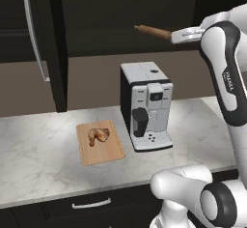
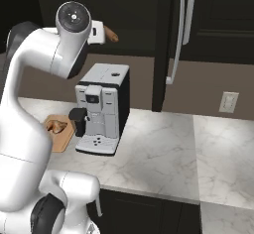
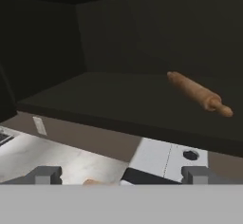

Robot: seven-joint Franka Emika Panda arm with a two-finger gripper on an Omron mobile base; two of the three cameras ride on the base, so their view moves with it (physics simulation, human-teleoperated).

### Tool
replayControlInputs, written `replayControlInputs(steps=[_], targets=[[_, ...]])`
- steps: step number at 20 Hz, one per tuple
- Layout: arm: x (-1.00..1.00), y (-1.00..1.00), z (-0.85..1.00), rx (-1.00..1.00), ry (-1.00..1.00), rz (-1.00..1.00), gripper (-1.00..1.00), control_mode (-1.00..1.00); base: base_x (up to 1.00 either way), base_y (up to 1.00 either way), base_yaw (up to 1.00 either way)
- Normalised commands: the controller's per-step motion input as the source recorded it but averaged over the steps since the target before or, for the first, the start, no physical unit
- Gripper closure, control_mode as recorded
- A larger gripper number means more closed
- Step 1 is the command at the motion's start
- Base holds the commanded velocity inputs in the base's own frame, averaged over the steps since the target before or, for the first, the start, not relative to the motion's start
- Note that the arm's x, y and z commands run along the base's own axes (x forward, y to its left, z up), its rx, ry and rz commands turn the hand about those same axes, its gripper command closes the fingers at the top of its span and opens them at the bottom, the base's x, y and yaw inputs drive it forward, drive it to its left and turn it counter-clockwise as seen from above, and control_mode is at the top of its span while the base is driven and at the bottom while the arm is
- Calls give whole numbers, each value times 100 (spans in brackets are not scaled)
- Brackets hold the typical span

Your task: Open the cabinet, retrieve the rolling pin, and place it next to the meat on the cutting board to prepare for tenderizing.

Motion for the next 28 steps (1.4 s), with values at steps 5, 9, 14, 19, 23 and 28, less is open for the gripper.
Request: replayControlInputs(steps=[5, 9, 14, 19, 23, 28], targets=[[58, -18, 0, -1, 5, -5, -100, -100, 0, 0, 0], [65, -24, 0, 0, 5, -2, -100, -100, 0, 0, 0], [49, -31, 0, -3, 0, 0, -100, -100, 0, 0, 0], [37, -19, 0, -6, 0, 0, -100, -100, 0, 0, 0], [37, -10, 0, -8, 0, 0, -100, -100, 0, 0, 0], [32, -6, -1, -6, 0, 0, -100, -100, 0, 0, 0]])
